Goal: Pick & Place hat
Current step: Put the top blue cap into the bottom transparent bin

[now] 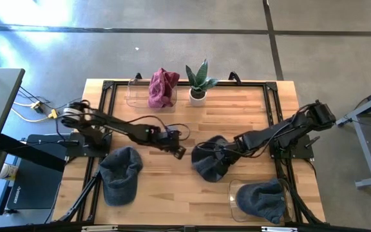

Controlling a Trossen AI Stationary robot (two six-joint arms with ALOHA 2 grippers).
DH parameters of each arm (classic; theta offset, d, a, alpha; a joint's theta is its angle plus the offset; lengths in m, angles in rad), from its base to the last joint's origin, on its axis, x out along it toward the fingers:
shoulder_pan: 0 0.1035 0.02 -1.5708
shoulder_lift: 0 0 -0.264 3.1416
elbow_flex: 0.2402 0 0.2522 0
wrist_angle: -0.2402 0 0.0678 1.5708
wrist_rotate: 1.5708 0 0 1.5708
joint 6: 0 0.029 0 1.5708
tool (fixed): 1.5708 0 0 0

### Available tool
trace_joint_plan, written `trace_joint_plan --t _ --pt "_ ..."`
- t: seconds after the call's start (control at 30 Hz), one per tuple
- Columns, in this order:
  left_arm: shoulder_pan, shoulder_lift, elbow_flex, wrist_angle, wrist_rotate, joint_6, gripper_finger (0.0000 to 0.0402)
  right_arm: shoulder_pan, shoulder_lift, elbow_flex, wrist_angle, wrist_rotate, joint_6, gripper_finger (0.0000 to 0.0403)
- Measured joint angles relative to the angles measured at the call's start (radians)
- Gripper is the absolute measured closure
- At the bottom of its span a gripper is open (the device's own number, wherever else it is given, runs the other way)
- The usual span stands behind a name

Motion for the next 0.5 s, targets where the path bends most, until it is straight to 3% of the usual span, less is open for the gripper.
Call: trace_joint_plan --t 0.17,0.3,0.5 --pt "-0.073 -0.148 0.0 -0.103 -0.095 -0.01 0.0374 -0.011 0.0 0.088 -0.06 0.039 -0.07 0.0392" --pt "-0.131 -0.211 0.001 -0.14 -0.097 -0.002 0.0382 -0.018 0.0 0.15 -0.08 0.056 -0.097 0.0399" --pt "-0.202 -0.204 0.001 -0.126 -0.081 0.055 0.0392 -0.008 0.017 0.124 0.136 0.086 -0.1 0.0389"
